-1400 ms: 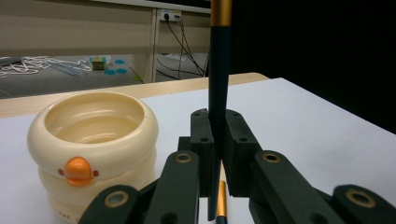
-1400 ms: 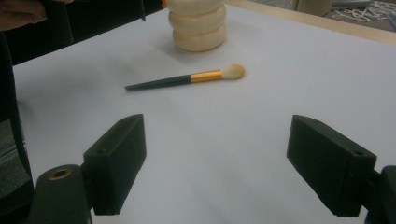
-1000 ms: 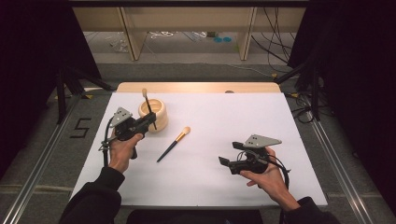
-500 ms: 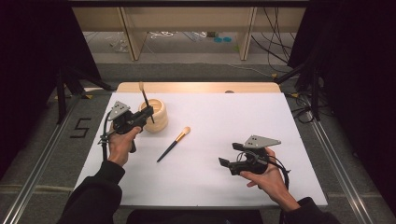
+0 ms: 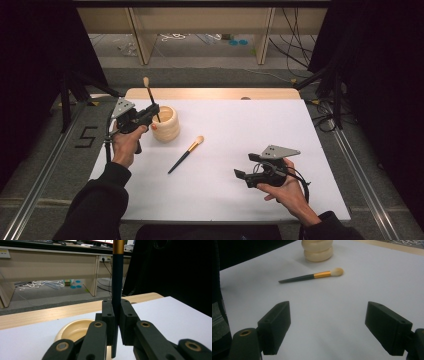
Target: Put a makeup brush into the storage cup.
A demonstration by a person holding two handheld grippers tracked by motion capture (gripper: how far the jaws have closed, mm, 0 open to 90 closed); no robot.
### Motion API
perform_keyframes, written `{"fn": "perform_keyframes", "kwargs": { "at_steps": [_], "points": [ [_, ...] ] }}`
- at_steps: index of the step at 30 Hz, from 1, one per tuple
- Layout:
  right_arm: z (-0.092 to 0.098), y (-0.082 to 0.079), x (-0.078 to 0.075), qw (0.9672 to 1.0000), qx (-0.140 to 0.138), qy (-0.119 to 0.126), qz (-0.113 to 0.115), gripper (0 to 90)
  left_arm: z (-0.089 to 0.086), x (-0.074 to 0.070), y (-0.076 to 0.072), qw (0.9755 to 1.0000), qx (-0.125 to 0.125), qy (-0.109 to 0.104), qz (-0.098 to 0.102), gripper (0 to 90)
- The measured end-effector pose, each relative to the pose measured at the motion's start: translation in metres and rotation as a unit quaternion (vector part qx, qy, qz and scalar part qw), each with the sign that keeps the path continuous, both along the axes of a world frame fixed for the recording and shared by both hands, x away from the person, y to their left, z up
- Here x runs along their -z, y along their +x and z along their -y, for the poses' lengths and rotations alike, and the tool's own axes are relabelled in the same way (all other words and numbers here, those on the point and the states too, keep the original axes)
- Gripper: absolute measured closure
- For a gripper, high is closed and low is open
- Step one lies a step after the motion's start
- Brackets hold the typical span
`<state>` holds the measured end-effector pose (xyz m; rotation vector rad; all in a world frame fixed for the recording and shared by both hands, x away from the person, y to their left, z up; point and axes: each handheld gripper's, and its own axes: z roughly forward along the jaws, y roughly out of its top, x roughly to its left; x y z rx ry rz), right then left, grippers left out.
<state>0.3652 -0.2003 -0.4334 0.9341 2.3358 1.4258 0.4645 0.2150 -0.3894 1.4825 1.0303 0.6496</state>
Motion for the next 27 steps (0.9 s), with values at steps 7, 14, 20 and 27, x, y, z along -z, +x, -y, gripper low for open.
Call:
{"fn": "perform_keyframes", "kwargs": {
  "at_steps": [7,14,20,27],
  "points": [
    [0.0,-0.001,0.0,0.9999,0.001,-0.006,-0.011,21.4,0.0,0.002,0.011,0.9999,-0.011,0.006,0.0,83.5],
    [0.0,-0.001,-0.001,0.9999,0.001,-0.005,-0.01,21.5,0.004,0.007,0.02,0.9998,-0.019,0.007,-0.006,83.5],
    [0.0,0.0,0.0,0.9999,-0.001,-0.007,-0.007,21.5,0.005,0.013,0.028,0.9994,-0.027,0.016,-0.011,83.4],
    [0.0,0.0,0.001,0.9999,-0.004,-0.006,-0.008,21.6,-0.001,0.021,0.036,0.9989,-0.041,0.012,-0.018,83.4]
  ]
}}
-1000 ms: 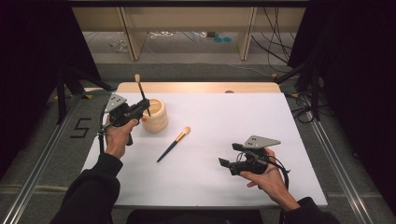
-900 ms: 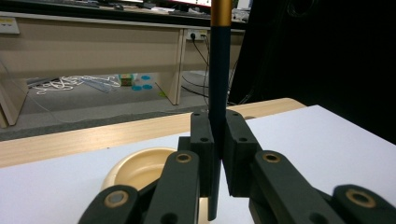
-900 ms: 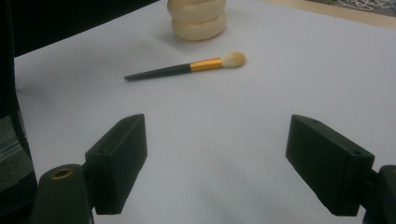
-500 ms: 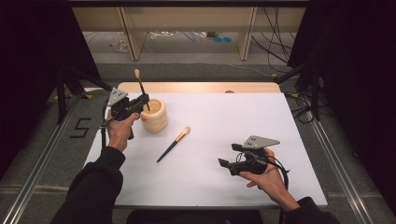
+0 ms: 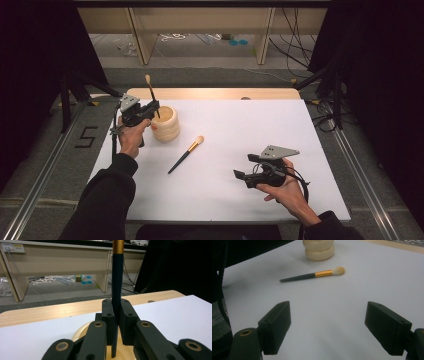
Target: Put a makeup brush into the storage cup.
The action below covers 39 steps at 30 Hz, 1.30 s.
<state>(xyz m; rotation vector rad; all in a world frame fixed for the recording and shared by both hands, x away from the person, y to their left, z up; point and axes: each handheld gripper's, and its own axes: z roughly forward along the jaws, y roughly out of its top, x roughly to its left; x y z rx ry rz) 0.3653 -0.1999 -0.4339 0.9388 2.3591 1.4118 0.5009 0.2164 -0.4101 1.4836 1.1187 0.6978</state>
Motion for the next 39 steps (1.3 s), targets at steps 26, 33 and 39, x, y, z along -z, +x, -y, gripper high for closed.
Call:
{"fn": "perform_keyframes", "kwargs": {
  "at_steps": [26,33,39],
  "points": [
    [0.0,0.0,0.0,1.0,-0.002,-0.001,-0.003,21.8,0.009,0.018,0.006,0.9993,0.013,0.027,-0.022,72.1],
    [-0.001,0.0,0.001,1.0,-0.001,0.001,-0.002,21.8,0.005,0.011,0.0,0.9994,-0.001,0.023,-0.024,42.2],
    [-0.002,0.0,0.001,0.9999,-0.004,0.004,-0.008,21.5,0.001,0.005,-0.009,0.9985,0.0,0.043,-0.034,30.0]
  ]
}}
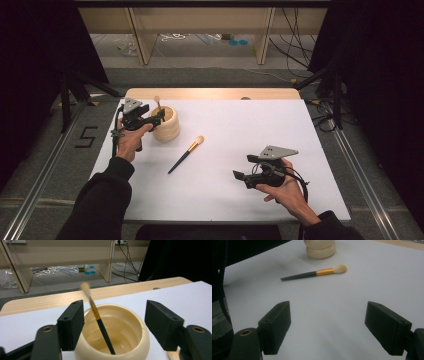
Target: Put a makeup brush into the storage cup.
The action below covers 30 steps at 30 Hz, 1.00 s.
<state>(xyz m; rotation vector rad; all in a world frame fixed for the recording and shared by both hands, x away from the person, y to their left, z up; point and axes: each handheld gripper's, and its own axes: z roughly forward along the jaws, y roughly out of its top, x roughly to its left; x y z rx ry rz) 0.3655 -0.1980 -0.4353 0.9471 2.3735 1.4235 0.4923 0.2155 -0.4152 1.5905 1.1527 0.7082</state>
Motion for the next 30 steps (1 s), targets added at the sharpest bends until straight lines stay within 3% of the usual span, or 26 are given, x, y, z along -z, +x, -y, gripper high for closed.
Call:
{"fn": "perform_keyframes", "kwargs": {
  "at_steps": [4,5,9,13,24,30],
  "points": [
    [0.0,0.0,0.0,1.0,0.0,0.001,0.001,21.5,0.0,-0.006,-0.008,0.9999,0.006,-0.004,-0.01,27.0],
    [0.0,0.0,0.0,1.0,0.003,-0.007,0.005,21.4,0.001,-0.007,-0.009,0.9999,0.011,-0.001,-0.013,26.6],
    [0.0,0.001,0.0,1.0,0.001,0.001,0.008,21.5,0.007,-0.011,-0.018,0.9993,0.023,0.018,-0.022,26.0],
    [0.0,0.0,-0.001,0.9999,0.004,-0.01,0.001,21.4,0.011,-0.015,-0.023,0.9987,0.035,0.017,-0.034,23.4],
    [0.002,0.0,-0.001,1.0,0.004,0.001,0.007,21.3,0.025,-0.014,-0.043,0.9973,0.068,-0.01,-0.025,21.9],
    [0.002,0.001,-0.001,1.0,0.005,0.002,0.007,21.3,0.033,-0.009,-0.055,0.9958,0.086,-0.006,-0.029,21.5]
  ]
}}
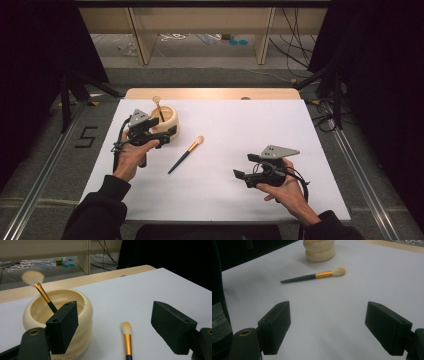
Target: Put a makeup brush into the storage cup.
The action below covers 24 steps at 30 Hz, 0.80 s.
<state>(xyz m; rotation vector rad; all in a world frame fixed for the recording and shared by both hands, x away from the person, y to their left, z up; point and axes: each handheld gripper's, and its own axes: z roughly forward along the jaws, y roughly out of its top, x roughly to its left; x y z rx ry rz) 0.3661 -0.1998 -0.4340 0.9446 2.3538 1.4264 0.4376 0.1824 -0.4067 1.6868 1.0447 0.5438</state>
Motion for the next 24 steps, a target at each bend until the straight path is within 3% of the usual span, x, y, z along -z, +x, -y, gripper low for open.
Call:
{"fn": "perform_keyframes", "kwargs": {
  "at_steps": [8,11,24],
  "points": [
    [-0.001,0.001,0.001,1.0,-0.005,-0.002,-0.002,21.3,0.011,0.006,-0.013,0.9997,0.02,0.011,-0.011,20.9],
    [-0.001,0.002,0.002,1.0,-0.007,0.002,-0.003,21.2,0.014,0.009,-0.015,0.9992,0.024,0.031,-0.013,19.1],
    [0.001,0.004,0.004,0.9999,-0.01,0.003,-0.005,21.1,0.024,0.028,-0.026,0.9965,0.049,0.047,-0.049,16.7]
  ]
}}
